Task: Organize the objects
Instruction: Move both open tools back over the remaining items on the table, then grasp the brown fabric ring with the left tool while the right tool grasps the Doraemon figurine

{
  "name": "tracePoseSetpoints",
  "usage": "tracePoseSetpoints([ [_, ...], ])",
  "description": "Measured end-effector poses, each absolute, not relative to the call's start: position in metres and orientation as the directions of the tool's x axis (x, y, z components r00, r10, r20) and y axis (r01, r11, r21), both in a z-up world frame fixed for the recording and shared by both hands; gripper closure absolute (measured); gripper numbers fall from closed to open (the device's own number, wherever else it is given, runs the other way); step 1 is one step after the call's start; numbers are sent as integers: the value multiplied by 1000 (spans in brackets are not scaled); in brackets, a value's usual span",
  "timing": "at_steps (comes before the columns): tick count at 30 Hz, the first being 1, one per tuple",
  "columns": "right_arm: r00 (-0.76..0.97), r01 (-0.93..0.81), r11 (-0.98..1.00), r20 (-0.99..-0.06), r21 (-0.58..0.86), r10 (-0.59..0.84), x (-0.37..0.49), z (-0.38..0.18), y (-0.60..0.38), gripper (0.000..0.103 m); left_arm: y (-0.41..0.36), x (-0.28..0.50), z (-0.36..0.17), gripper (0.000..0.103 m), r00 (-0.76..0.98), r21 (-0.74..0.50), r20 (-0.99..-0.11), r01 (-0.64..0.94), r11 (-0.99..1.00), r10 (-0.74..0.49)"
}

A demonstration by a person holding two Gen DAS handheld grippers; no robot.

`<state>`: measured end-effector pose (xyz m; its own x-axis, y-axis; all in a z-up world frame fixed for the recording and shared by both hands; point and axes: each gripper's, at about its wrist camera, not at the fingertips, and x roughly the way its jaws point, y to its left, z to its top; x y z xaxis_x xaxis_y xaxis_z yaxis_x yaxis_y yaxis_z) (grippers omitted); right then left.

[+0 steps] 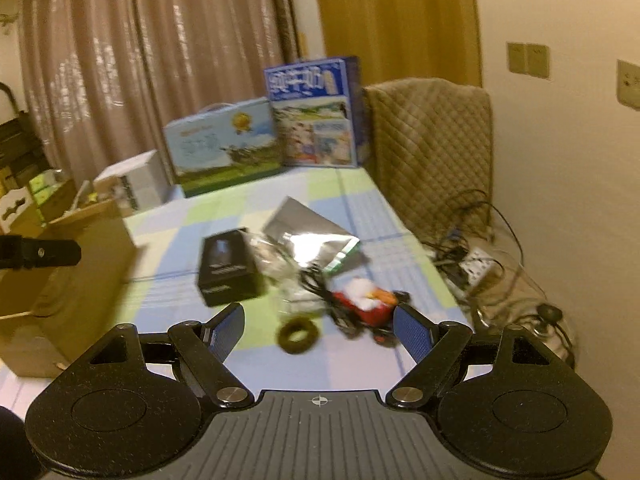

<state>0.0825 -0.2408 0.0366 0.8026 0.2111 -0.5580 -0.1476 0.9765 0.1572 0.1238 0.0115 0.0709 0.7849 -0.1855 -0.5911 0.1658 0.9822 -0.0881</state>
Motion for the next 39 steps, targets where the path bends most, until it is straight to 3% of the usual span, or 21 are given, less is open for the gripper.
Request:
tracePoseSetpoints([
  [16,763,-232,968,-599,94,241,142,-16,-263,25,-44,165,-14,8,717,-74,-648,278,958,-258],
  [24,737,-272,961,-630,54,244,180,-34,-256,35,-49,185,-43,9,688,-66,-674,306,950,-268],
  [32,698,-293,954,-669,58,255,211,-46,-260,46,-75,203,-60,23,656,-63,-681,390,919,-325],
  [39,687,-285,955,-679,77,260,219,-48,-262,47,-97,214,-72,27,631,-68,-681,452,889,-372],
])
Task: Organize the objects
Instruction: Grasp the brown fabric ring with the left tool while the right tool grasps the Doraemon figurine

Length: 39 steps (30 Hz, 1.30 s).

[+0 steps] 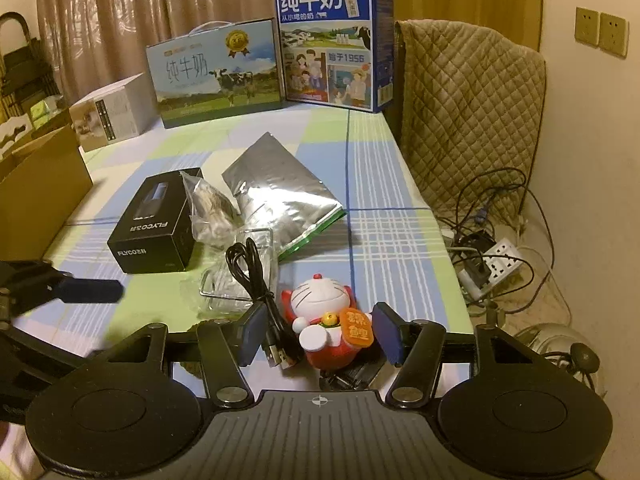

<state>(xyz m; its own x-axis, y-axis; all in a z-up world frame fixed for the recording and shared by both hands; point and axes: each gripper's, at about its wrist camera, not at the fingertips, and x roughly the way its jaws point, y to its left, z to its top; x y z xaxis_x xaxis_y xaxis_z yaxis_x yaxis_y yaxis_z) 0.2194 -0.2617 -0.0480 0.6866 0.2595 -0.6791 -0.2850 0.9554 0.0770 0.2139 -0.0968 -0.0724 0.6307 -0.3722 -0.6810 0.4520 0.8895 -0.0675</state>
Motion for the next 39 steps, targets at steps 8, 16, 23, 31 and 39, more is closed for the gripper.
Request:
tracePoseSetpoints([
  [8,675,-271,959,-695,78,247,224,-53,-267,48,-120,223,-89,37,592,-63,-695,515,855,-408],
  [16,672,-269,960,-698,81,247,226,-54,-266,52,-128,226,-102,82,573,-27,-725,531,847,-382],
  [23,662,-294,955,-711,46,238,231,-59,-259,52,-90,220,-84,87,587,-70,-739,419,905,-329],
  [31,651,-263,963,-726,58,222,230,-59,-256,61,-64,199,-72,87,604,-105,-733,355,929,-314],
  [39,694,-272,960,-677,68,244,196,-43,-245,61,-56,181,-65,87,614,-111,-726,339,934,-310],
])
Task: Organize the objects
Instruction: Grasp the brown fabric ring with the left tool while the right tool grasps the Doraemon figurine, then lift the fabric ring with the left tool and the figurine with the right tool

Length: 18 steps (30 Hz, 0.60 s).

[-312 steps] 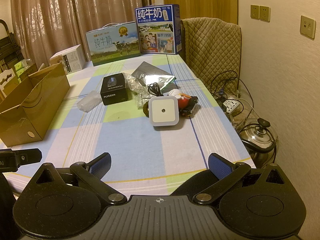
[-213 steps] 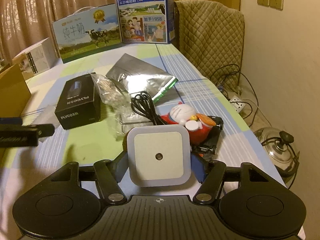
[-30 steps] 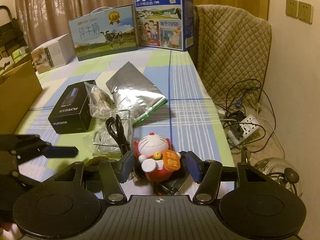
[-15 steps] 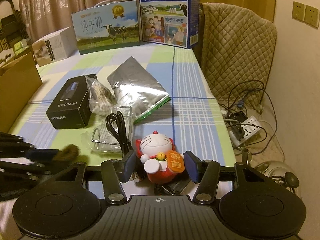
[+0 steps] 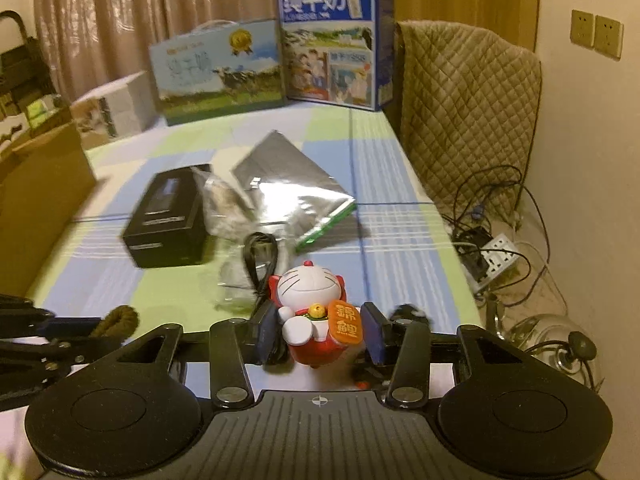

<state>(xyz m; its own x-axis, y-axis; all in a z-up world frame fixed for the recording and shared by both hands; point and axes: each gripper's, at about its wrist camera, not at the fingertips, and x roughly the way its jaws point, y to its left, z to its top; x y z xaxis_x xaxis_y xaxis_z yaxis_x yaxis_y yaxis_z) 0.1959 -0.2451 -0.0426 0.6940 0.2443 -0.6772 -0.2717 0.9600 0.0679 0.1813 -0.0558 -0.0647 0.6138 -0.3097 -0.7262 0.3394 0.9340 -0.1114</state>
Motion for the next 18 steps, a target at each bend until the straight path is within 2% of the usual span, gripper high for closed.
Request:
tracePoseSetpoints([
  [7,638,-310,936,-693,168,336,160,-43,-229,61,-40,157,-60,87,621,-121,-724,314,942,-300],
  [14,537,-412,900,-759,143,367,145,-62,-200,61,-23,143,-68,87,608,-125,-740,297,947,-289],
  [16,527,-421,895,-764,144,371,145,-66,-198,58,-19,141,-71,87,604,-127,-743,295,947,-288],
  [18,521,-423,894,-768,145,372,147,-69,-196,49,-17,139,-74,87,602,-124,-746,296,947,-285],
])
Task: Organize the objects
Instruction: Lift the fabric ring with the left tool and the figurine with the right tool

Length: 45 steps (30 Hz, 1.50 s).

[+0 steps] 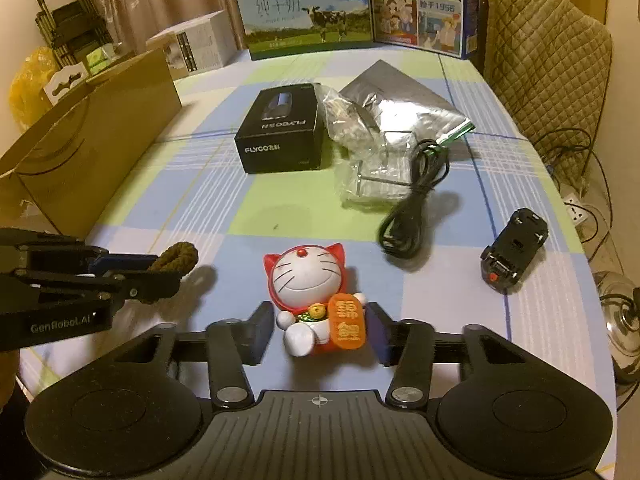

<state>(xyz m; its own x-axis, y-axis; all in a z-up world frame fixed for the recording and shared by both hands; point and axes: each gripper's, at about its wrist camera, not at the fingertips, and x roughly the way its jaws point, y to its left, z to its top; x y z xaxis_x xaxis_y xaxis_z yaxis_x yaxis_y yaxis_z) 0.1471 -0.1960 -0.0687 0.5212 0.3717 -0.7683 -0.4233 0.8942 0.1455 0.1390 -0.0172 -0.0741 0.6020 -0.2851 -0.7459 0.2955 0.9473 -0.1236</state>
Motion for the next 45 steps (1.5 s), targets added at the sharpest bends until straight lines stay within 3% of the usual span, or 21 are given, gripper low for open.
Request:
tracePoseSetpoints([
  [3,524,-438,890,-769,124,365,148,-71,-191,44,-15,139,-78,86,597,-129,-749,296,946,-289],
  [14,540,-461,885,-773,61,334,155,-78,-183,43,-16,139,-85,74,598,-115,-750,301,947,-281],
  [23,555,-496,868,-766,6,323,156,-80,-178,43,-17,142,-89,73,598,-99,-756,295,950,-265],
  [25,556,-494,870,-766,8,323,156,-79,-178,45,-17,142,-89,73,600,-97,-755,295,951,-263],
  [27,547,-488,873,-775,11,316,158,-80,-179,53,-17,142,-89,73,601,-94,-755,296,951,-262],
  [30,543,-481,877,-780,15,312,158,-80,-179,54,-17,142,-90,73,602,-93,-755,295,951,-260],
  [32,542,-473,881,-783,16,306,158,-79,-179,54,-17,142,-89,75,601,-94,-756,293,951,-260],
  [35,540,-462,886,-783,33,310,158,-77,-180,55,-16,143,-88,85,603,-95,-755,288,953,-257],
  [38,554,-454,890,-772,34,312,157,-71,-179,55,-16,142,-85,87,615,-93,-745,288,953,-258],
  [40,563,-452,891,-761,42,322,157,-65,-178,63,-16,141,-83,87,621,-93,-739,289,953,-261],
  [45,577,-428,902,-755,46,312,159,-56,-173,63,-14,139,-79,88,628,-96,-732,290,952,-265],
])
